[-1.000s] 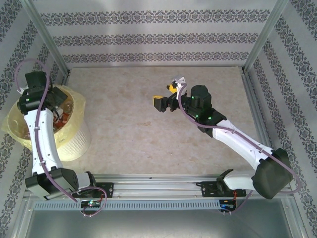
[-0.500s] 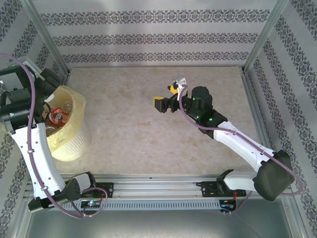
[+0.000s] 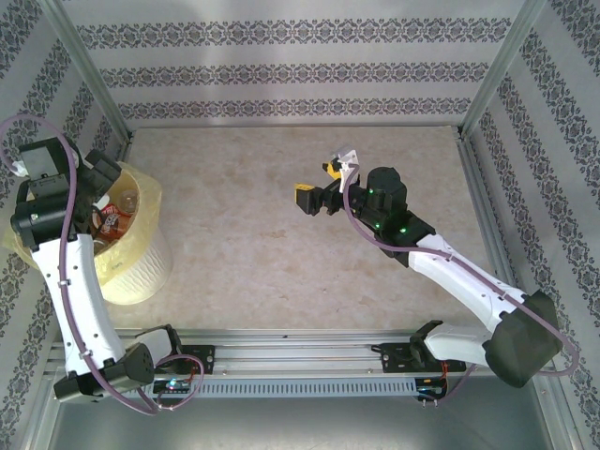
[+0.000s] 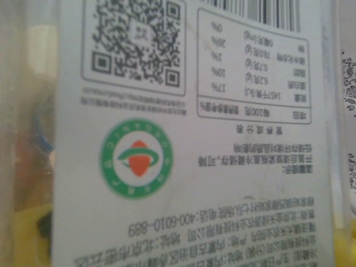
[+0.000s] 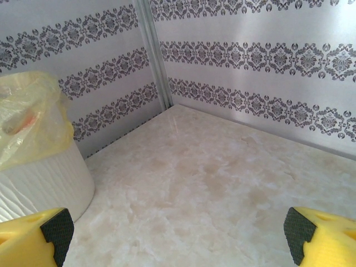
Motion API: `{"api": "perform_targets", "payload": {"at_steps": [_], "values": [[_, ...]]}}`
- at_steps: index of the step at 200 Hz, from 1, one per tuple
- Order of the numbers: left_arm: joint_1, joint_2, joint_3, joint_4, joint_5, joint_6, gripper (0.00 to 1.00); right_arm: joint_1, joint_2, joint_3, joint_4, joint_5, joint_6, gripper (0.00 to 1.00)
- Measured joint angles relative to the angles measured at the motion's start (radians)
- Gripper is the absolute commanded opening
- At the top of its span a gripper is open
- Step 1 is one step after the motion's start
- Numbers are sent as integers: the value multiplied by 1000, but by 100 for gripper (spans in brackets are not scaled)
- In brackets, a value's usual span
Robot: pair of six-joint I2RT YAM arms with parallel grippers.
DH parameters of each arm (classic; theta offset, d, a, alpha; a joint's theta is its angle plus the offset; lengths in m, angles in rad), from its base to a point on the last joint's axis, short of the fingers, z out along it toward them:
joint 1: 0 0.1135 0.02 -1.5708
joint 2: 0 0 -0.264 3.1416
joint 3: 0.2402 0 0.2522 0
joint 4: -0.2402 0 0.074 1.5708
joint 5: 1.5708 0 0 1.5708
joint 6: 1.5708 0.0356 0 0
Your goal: Put the plastic bottles in the bin
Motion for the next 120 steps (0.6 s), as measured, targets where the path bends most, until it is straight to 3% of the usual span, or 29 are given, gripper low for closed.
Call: {"api": "perform_targets", "payload": {"at_steps": [41, 44, 49, 52, 56, 58, 83, 89, 93, 96, 102, 107, 120], "values": [[0, -18, 29, -19, -1, 1, 98, 0, 1, 0, 0, 0, 0, 98], [0, -18, 27, -17, 2, 2, 86, 0, 1, 0, 0, 0, 0, 98], [0, -22, 17, -9, 6, 4, 53, 0, 1, 0, 0, 0, 0, 98], [0, -26, 5, 1, 13, 8, 39, 0, 1, 0, 0, 0, 0, 98], [0, -31, -10, 11, 16, 12, 7, 0, 1, 0, 0, 0, 0, 98], [0, -34, -20, 17, 19, 13, 0, 0, 1, 0, 0, 0, 0, 98], [0, -35, -112, 9, -30, 37, 0, 0, 1, 0, 0, 0, 0, 98], [0, -19, -112, -5, -46, 43, 23, 0, 1, 0, 0, 0, 0, 98], [0, -6, -112, -9, -54, 45, 52, 0, 1, 0, 0, 0, 0, 98], [0, 1, -112, -10, -57, 47, 68, 0, 1, 0, 0, 0, 0, 98], [0, 15, -112, -12, -63, 51, 87, 0, 1, 0, 0, 0, 0, 98], [0, 24, -112, -13, -67, 60, 99, 0, 1, 0, 0, 0, 0, 98], [0, 37, -112, -17, -74, 65, 100, 0, 1, 0, 0, 0, 0, 98]]}}
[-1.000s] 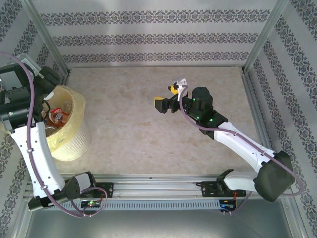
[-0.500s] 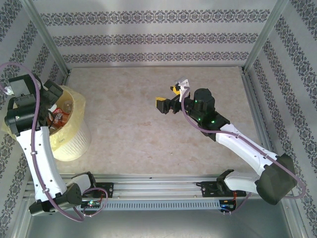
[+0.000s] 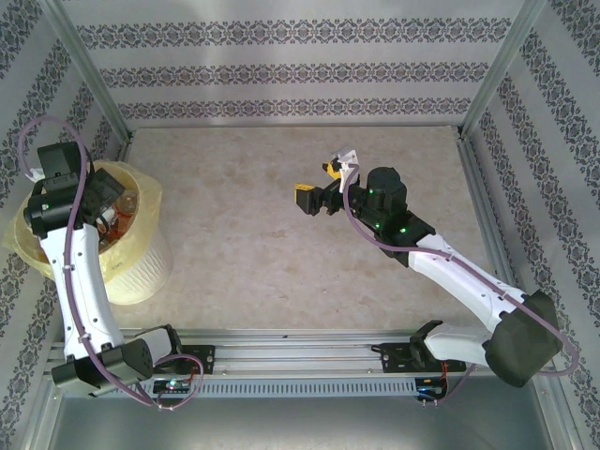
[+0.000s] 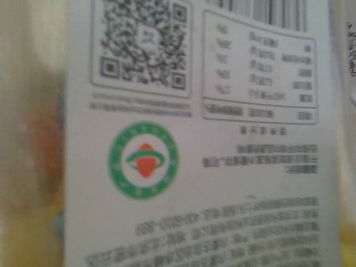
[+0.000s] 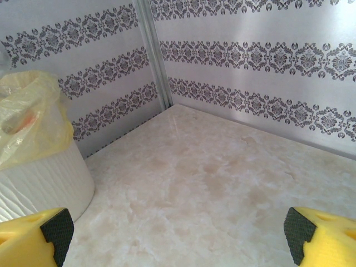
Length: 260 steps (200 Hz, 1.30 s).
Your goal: Put the plastic bottles in the bin
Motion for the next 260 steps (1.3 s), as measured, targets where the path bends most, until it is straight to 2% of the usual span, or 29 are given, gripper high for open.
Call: {"api": "perform_targets", "payload": {"at_steps": [88, 102, 134, 151, 178, 203, 231, 260], "values": [[0, -56, 73, -14, 36, 27, 100, 6, 0, 0, 1, 1, -3, 98], [0, -56, 89, -14, 103, 32, 100, 6, -2, -8, 3, 4, -3, 98], [-19, -77, 100, 36, 336, 34, 100, 6, -27, -50, 4, 30, -3, 98], [-25, -75, 123, 59, 386, 34, 100, 6, -52, -83, 9, 50, -3, 98], [-24, 9, 221, 69, 377, 42, 100, 6, -76, -124, 17, 76, -4, 98], [-22, 143, 324, 68, 293, 44, 100, 6, -79, -139, 15, 91, -13, 98], [4, 221, 205, 87, 235, 17, 100, 6, -98, -149, 13, 105, -23, 98], [16, 197, 154, 126, 218, 5, 100, 6, -118, -149, 15, 113, -30, 98]]}}
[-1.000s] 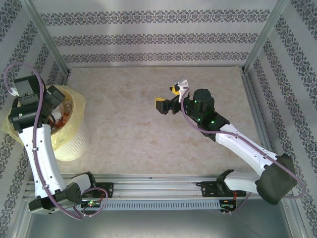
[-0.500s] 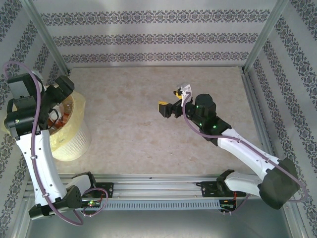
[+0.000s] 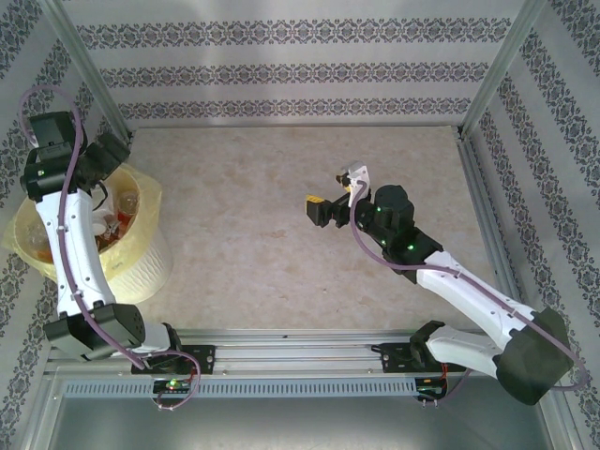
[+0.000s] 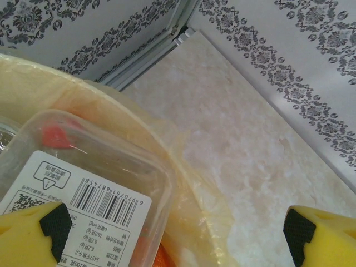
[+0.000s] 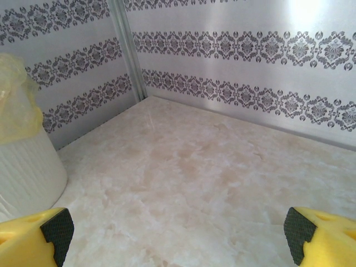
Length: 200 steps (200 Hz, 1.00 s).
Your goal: Put the plastic bottles in the bin
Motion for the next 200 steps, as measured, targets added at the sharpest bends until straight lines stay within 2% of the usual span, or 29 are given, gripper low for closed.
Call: {"api": "perform_targets", "payload": {"at_steps": [33, 64, 74, 95, 119, 137, 157, 181, 200], "values": [[0, -3, 13, -17, 15, -5, 100, 0, -1, 0, -11, 5, -17, 98], [-33, -6, 98, -41, 95, -3, 100, 0, -5, 0, -15, 35, -22, 98], [-89, -18, 117, -29, 113, 2, 100, 0, -12, 0, -19, 53, -21, 98], [-269, -64, 112, 35, 158, 26, 100, -4, -37, 0, -32, 114, -19, 98], [-460, -134, 30, 190, 223, 64, 100, -35, -78, -8, -56, 209, -13, 98], [-569, -172, -84, 331, 255, 108, 100, -103, -125, -39, -80, 299, 2, 98], [-645, -180, -228, 468, 261, 165, 100, -214, -175, -89, -118, 408, 18, 98], [-673, -184, -432, 596, 189, 237, 100, -353, -208, -166, -143, 534, 34, 98], [-674, -200, -594, 673, 81, 294, 100, -467, -202, -240, -143, 557, 35, 98]]}}
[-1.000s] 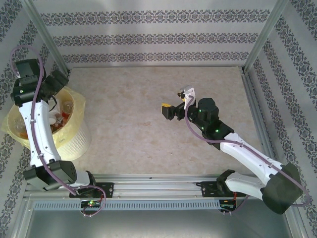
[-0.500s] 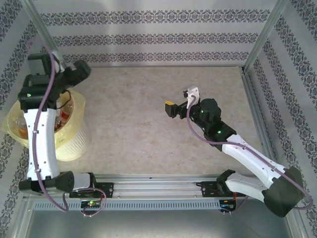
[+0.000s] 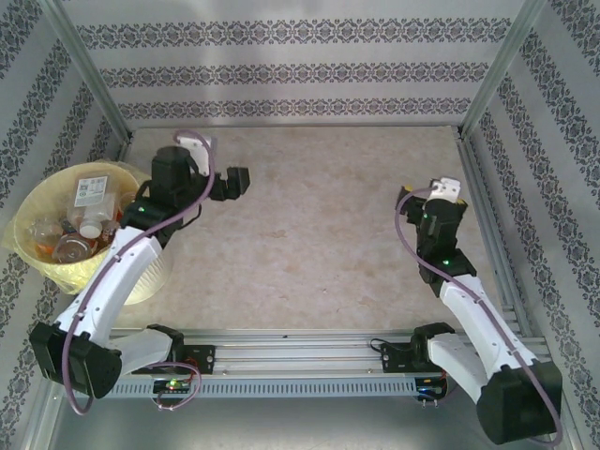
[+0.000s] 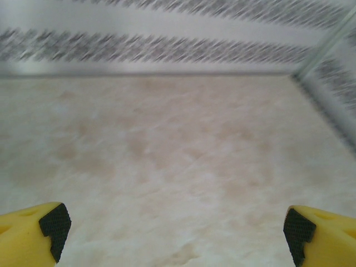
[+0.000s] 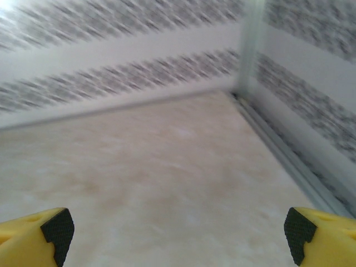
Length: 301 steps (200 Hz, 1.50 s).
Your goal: Put the plastic bottles in the bin
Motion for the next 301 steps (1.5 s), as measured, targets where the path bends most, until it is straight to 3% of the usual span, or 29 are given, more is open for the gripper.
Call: {"api": "perform_targets", "payload": {"at_steps": [46, 97, 135, 168, 215, 236, 301], "values": [[8, -11, -259, 192, -177, 143, 100, -167, 161, -149, 132, -131, -2, 98], [114, 36, -423, 367, -228, 175, 100, -177, 384, -155, 382, -327, -86, 98], [163, 138, -486, 518, -212, 181, 99, -175, 457, -153, 513, -442, -108, 98], [229, 198, -537, 627, -181, 183, 99, -113, 579, -156, 712, -433, -143, 98], [261, 253, -637, 870, -136, 200, 99, -92, 613, -159, 726, -340, -143, 98], [273, 347, -703, 1030, -153, 194, 99, -92, 612, -159, 735, -327, -143, 98], [259, 406, -712, 1130, -235, 177, 99, -98, 612, -158, 735, -339, -143, 98]]}}
